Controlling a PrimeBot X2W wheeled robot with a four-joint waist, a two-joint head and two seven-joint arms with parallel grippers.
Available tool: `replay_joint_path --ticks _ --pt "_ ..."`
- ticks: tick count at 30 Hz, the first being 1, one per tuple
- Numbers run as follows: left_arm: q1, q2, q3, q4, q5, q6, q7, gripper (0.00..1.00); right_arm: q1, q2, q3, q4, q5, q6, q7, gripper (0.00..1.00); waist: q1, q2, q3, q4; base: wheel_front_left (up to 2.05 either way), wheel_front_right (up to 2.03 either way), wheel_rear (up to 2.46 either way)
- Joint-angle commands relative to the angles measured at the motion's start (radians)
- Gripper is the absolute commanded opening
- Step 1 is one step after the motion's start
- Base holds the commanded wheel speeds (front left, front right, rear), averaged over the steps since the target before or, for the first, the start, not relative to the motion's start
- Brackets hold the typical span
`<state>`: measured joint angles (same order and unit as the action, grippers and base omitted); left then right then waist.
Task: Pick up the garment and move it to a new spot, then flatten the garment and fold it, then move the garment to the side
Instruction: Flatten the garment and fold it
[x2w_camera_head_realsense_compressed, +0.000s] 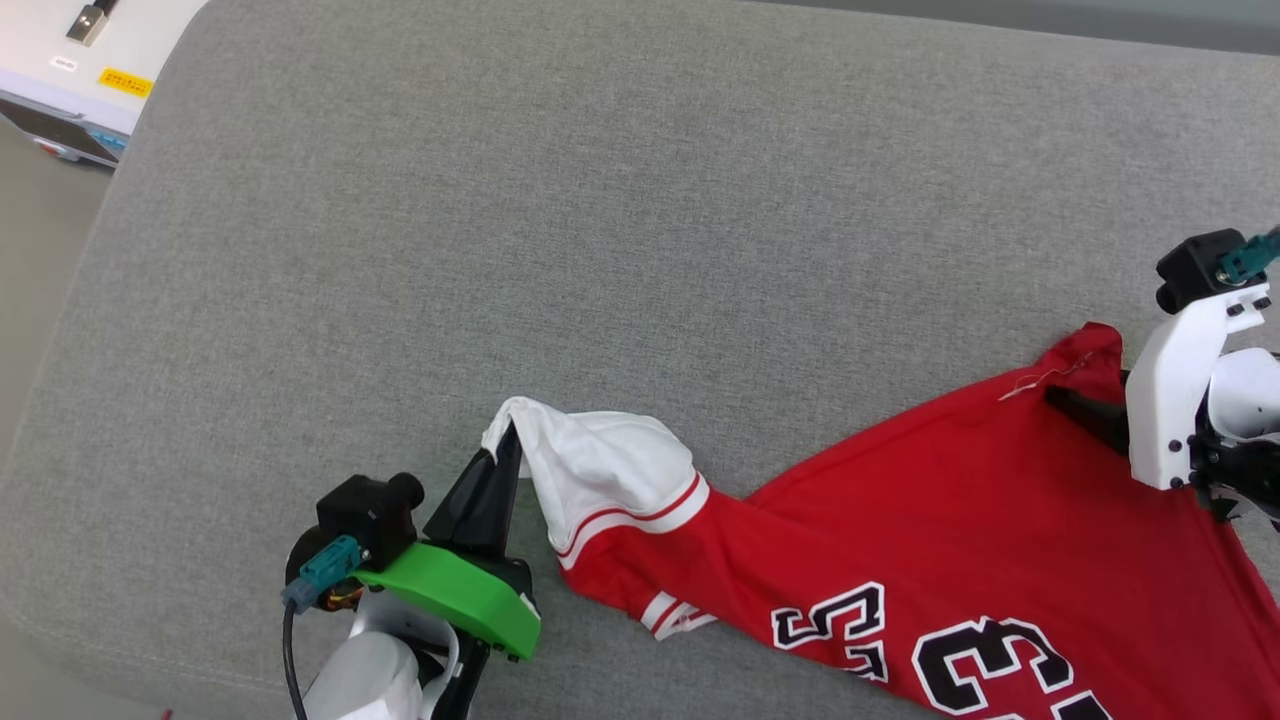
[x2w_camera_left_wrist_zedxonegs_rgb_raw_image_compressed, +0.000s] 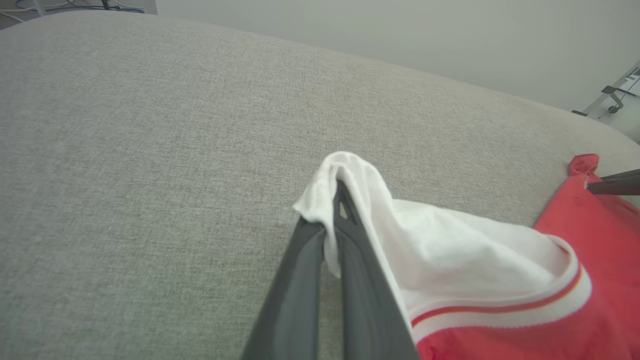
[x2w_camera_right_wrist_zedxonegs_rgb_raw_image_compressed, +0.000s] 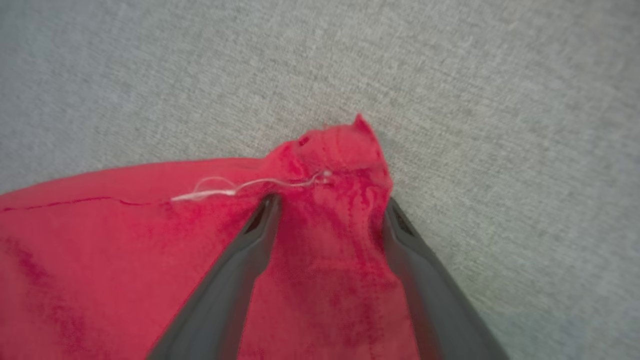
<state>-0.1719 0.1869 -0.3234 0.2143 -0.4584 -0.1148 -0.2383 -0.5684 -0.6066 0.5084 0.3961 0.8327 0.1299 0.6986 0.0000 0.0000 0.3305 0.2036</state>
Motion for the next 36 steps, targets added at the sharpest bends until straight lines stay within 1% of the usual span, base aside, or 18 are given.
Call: replay_joint_path --ticks 1,2,3,8,14,18,22,25,28,29,32,36 --pt "-0.021 -0.004 0.000 0.002 -0.002 -0.006 -0.009 0.00 0.059 0.034 0.065 0.039 0.026 0.001 0.057 0.64 0.0000 0.0000 -0.001 -0.004 0.00 0.00 0.00" --pt "-0.022 -0.004 0.000 0.005 -0.003 -0.006 -0.010 0.00 0.060 0.034 0.074 0.041 0.038 0.001 0.071 0.31 0.0000 0.0000 -0.003 -0.006 0.00 0.00 0.00" --pt "-0.022 -0.003 0.000 0.008 -0.004 -0.006 -0.011 0.00 0.057 0.033 0.083 0.041 0.047 0.001 0.079 0.00 0.0000 0.0000 -0.005 -0.008 0.00 0.00 0.00" --pt "-0.028 -0.001 -0.001 0.022 -0.010 -0.007 -0.013 0.00 0.032 0.033 0.082 0.024 0.094 0.001 0.062 0.00 0.0000 0.0000 -0.021 -0.012 0.00 0.00 0.00" --pt "-0.031 0.008 0.009 0.031 -0.019 -0.004 -0.014 0.00 -0.007 0.015 0.015 -0.002 0.120 0.001 -0.038 0.00 0.0000 0.0000 -0.065 -0.023 0.00 0.00 0.00" --pt "-0.063 0.028 0.031 0.023 -0.031 0.000 -0.002 0.00 -0.033 0.001 -0.035 -0.022 0.112 0.001 -0.107 0.00 0.0000 0.0000 -0.098 -0.046 0.00 0.00 0.00" --pt "-0.139 0.065 0.060 0.009 -0.049 -0.002 0.039 0.00 -0.064 -0.007 -0.078 -0.028 0.086 0.001 -0.164 0.00 0.0000 0.0000 -0.126 -0.078 0.00 0.00 0.00" --pt "-0.234 0.103 0.078 -0.006 -0.049 -0.003 0.082 0.00 -0.105 0.000 -0.111 -0.012 0.050 0.001 -0.200 0.00 0.0000 0.0000 -0.136 -0.105 0.00 0.00 0.00" --pt "-0.347 0.130 0.086 -0.008 -0.049 -0.005 0.124 0.00 -0.162 0.017 -0.136 0.009 0.007 0.001 -0.225 0.00 0.0000 0.0000 -0.135 -0.130 0.00 0.00 0.00" --pt "-0.485 0.148 0.087 0.020 -0.060 -0.008 0.170 0.00 -0.243 0.040 -0.162 0.035 -0.048 0.001 -0.243 0.00 0.0000 0.0000 -0.120 -0.154 0.00 0.00 0.00" --pt "-0.633 0.168 0.085 0.092 -0.074 -0.011 0.203 0.00 -0.340 0.074 -0.195 0.066 -0.109 0.001 -0.264 0.00 0.0000 0.0000 -0.093 -0.179 0.00 0.00 0.00" --pt "-0.829 0.190 0.074 0.198 -0.076 -0.014 0.213 0.00 -0.485 0.117 -0.236 0.125 -0.195 0.001 -0.301 0.00 0.0000 0.0000 -0.039 -0.201 0.00 0.00 0.00"
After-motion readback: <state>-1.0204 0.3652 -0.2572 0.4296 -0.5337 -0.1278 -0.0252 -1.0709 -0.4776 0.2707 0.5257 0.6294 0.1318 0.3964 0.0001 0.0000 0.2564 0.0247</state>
